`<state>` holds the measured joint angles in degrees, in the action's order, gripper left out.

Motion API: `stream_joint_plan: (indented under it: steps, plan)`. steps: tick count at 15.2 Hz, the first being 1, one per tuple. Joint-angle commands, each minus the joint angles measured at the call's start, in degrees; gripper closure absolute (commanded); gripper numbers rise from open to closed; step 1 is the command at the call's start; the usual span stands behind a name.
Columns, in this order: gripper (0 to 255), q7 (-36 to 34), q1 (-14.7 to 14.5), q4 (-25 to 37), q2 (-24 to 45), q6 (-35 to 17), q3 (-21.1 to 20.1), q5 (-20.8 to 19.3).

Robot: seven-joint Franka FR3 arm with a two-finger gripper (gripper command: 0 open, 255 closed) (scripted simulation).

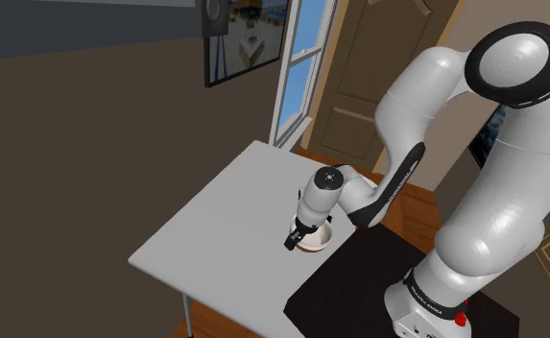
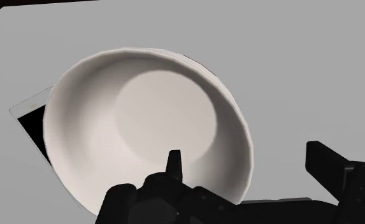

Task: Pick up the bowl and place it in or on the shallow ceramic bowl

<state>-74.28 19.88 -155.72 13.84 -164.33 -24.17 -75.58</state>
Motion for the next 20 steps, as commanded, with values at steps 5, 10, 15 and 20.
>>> stream_joint_plan:
  steps: [5,10,15,20]
  plan:
    - [255,-0.3,-0.1,0.1,0.2,0.0,0.1,-0.3]
    - [255,-0.3,-0.1,0.1,0.2,0.0,0.1,-0.3]
    - [255,1.8,0.4,-0.6,-1.1,-0.1,-0.6,2.1]
    - [255,14.2,2.9,-4.3,-8.1,-0.8,-5.0,16.9]
